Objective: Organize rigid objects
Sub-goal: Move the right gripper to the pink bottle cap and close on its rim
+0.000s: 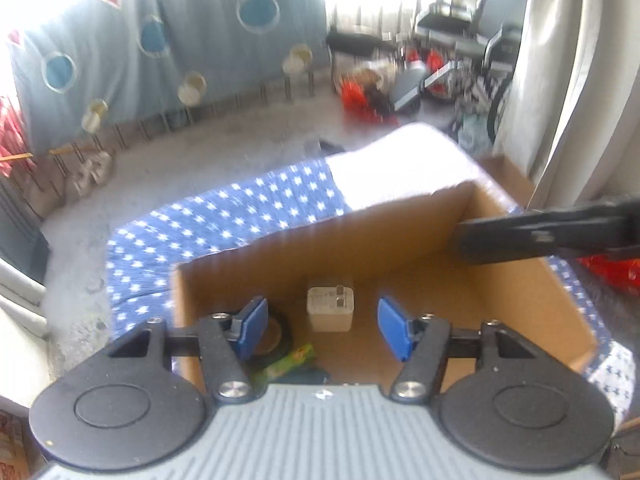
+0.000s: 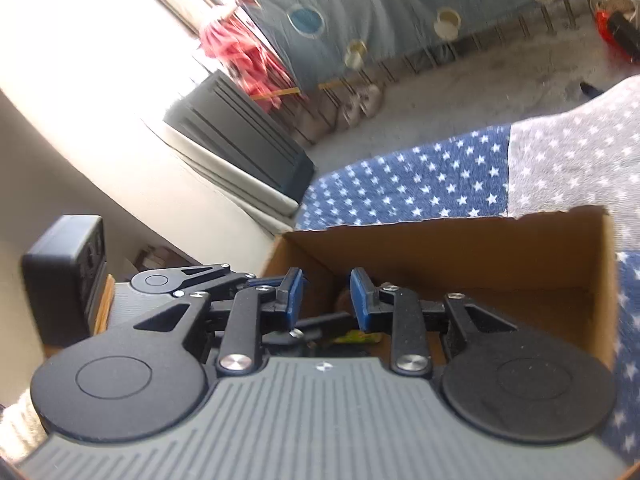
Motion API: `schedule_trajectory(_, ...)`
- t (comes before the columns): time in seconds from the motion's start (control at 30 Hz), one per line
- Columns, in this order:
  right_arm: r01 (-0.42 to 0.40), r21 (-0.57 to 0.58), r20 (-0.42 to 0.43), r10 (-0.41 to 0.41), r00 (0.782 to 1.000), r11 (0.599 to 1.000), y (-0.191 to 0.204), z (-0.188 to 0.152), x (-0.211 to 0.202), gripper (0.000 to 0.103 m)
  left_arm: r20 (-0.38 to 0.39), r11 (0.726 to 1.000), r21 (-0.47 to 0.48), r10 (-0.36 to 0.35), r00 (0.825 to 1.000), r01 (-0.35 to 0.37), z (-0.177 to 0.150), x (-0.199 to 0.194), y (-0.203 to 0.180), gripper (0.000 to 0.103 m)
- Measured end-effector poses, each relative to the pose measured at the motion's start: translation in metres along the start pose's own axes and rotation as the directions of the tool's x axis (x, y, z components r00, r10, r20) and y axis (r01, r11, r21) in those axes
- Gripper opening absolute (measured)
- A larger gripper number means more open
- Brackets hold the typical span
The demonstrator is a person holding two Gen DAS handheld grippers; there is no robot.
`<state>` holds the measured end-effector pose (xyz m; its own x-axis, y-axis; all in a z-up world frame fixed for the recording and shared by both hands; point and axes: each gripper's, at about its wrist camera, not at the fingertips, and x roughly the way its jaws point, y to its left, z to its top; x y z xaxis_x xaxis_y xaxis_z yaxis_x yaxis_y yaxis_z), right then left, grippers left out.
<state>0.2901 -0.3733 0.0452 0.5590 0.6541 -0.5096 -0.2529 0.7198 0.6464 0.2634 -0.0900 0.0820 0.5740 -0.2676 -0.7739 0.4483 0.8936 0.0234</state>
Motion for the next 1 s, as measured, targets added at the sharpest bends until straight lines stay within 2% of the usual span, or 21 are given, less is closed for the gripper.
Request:
schedule_trajectory(0.1, -0.008, -0.016, 0.069, 0.009, 0.998, 1.0, 0.018, -0.028, -0.054, 0.031, 0.071, 0.999, -0.028, 0.024, 0.997, -0.022, -0.026, -0.049, 0.004, 0.069)
schedule_trajectory(0.23, -0.025, -0.004, 0.127, 0.025, 0.992, 1.0, 0.032, -0.081, -0.107, 0.034, 0.154, 0.993, -0.104, 0.069, 0.986, -0.053, -0.08, -0.097, 0.014, 0.075)
schedule_trajectory(0.3, -0.029, 0.011, 0.14, 0.027, 0.99, 1.0, 0.035, -0.11, -0.122, 0.038, 0.16, 0.988, -0.134, 0.095, 0.982, -0.074, -0.109, -0.107, 0.016, 0.076)
schedule_trajectory(0.4, -0.009, 0.037, 0.132, 0.004, 0.991, 0.999, 0.037, -0.151, -0.125, 0.041, 0.128, 0.981, -0.177, 0.105, 0.986, -0.082, -0.155, -0.108, 0.018, 0.077)
schedule_trajectory(0.53, 0.004, 0.052, 0.066, -0.008, 0.998, 0.999, 0.048, -0.194, -0.097, 0.042, 0.062, 0.977, -0.206, 0.062, 0.996, -0.048, -0.198, -0.098, 0.017, 0.078)
schedule_trajectory(0.73, -0.012, -0.01, -0.079, 0.011, 0.997, 1.0, 0.084, -0.227, -0.036, 0.045, -0.014, 0.988, -0.148, 0.038, 0.999, -0.04, -0.237, -0.081, 0.005, 0.083)
schedule_trajectory(0.83, -0.02, -0.022, -0.161, 0.016, 0.987, 1.0, 0.093, -0.236, 0.002, 0.045, -0.042, 0.987, -0.145, 0.058, 0.997, -0.064, -0.25, -0.068, 0.002, 0.083)
schedule_trajectory(1.0, -0.015, -0.053, -0.245, 0.002, 0.97, 0.998, 0.099, -0.245, 0.055, 0.045, -0.063, 0.985, -0.122, 0.116, 0.991, -0.123, -0.261, -0.048, -0.002, 0.08)
